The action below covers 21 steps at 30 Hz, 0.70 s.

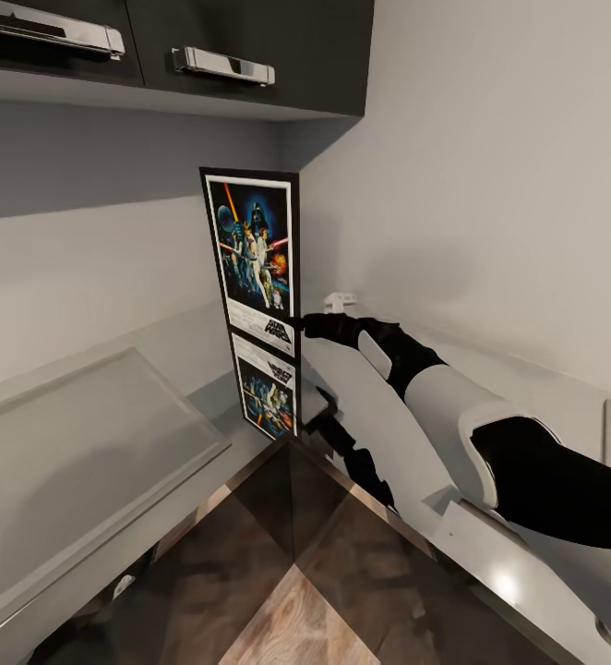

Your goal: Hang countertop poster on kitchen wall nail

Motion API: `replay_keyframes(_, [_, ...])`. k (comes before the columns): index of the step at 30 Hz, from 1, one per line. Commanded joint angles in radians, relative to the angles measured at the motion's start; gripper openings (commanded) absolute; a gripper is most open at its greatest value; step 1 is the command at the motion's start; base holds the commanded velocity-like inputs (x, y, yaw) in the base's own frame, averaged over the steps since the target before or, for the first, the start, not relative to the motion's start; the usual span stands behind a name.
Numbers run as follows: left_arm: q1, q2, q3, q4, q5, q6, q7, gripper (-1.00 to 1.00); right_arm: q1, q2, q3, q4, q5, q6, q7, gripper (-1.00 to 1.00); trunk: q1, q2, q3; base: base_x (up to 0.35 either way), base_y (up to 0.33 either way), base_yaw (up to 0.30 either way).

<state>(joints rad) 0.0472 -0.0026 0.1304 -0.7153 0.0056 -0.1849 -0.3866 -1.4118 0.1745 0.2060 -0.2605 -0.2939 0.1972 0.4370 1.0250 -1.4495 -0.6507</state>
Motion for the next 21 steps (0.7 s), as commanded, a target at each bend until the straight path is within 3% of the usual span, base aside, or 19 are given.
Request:
replay_keyframes(1, [0.0,0.0,0.003,-0.001,0.001,-0.001,-0.006,1.0,0.0,0.0,0.003,-0.001,-0.008,0.006,0.0,1.0,0.0,0.0,-0.002,0.0,0.0,0.0])
replay_keyframes(21, [0.0,0.0,0.002,-0.001,0.001,-0.001,-0.006,1.0,0.0,0.0,0.004,-0.001,-0.008,0.004,0.01,1.0,0.0,0.0,-0.028,0.0,0.0,0.0])
